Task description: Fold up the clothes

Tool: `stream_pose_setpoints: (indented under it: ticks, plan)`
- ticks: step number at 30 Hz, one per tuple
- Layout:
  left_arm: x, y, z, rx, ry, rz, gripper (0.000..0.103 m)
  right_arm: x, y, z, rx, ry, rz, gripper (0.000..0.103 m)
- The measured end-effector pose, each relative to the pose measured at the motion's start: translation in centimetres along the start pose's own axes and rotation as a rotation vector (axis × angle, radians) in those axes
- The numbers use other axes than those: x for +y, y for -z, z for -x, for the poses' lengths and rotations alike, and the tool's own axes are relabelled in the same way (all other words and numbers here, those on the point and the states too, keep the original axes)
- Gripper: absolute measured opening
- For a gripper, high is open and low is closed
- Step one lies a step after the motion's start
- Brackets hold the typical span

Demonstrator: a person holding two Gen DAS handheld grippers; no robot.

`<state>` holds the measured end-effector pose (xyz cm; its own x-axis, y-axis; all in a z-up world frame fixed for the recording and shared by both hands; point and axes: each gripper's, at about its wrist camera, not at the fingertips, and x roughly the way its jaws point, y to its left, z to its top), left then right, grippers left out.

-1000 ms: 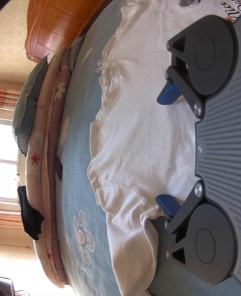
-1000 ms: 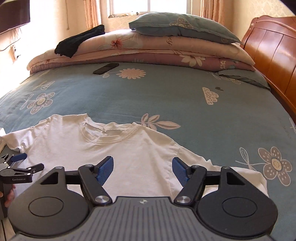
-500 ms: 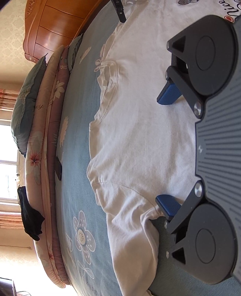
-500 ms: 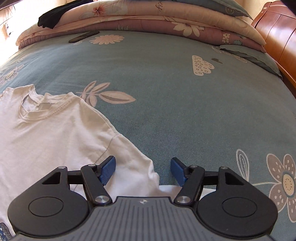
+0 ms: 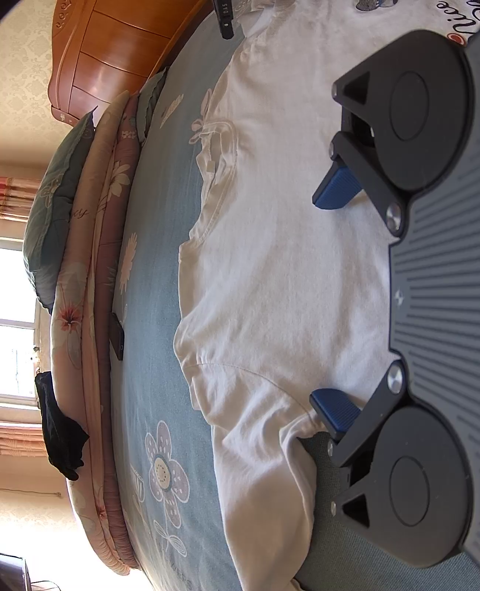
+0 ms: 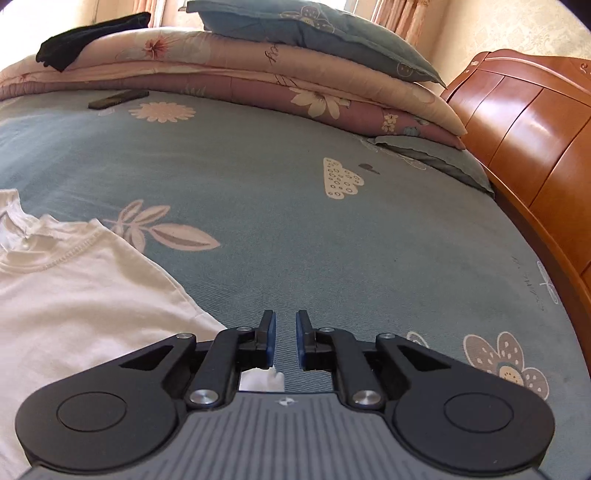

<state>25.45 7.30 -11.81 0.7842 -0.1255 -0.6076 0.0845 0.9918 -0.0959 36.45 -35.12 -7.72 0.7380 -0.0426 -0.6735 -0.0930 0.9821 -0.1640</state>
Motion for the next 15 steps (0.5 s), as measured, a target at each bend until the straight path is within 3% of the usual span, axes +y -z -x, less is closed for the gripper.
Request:
stream_pose_setpoints:
  ticks: [3,5,7,9,11,12,15]
  plan:
    - [-0.1,0.0,0.0,0.001,-0.003,-0.003,0.102,0.6,0.1,1.7,0.060,-0.164,-0.055,0.023]
    - [-0.1,0.0,0.0,0.001,-0.004,-0.004,0.102,1.5,0.8,1.3,0.132,-0.214,-0.050,0.026]
    - [-0.1,0.0,0.0,0.001,-0.004,-0.004,0.102,2.4,1.7,0.3,0.155,-0.193,-0.024,0.027]
    - [-0.1,0.0,0.0,0.001,-0.004,-0.004,0.102,2.3,2.0,-0.8,0.116,-0.135,-0.044,0.037]
    - [-0.1,0.0,0.0,0.001,-0.004,-0.004,0.102,1.6,1.0,-1.5,0.108,-0.031,-0.121,0.039]
    - [-0.1,0.0,0.0,0.001,-0.004,-0.005,0.102,1.3,0.5,-1.4,0.094,-0.021,-0.162,0.039]
    - [-0.1,0.0,0.0,0.002,-0.006,-0.006,0.102,2.1,-0.7,-0.5,0.048,-0.155,-0.206,0.039]
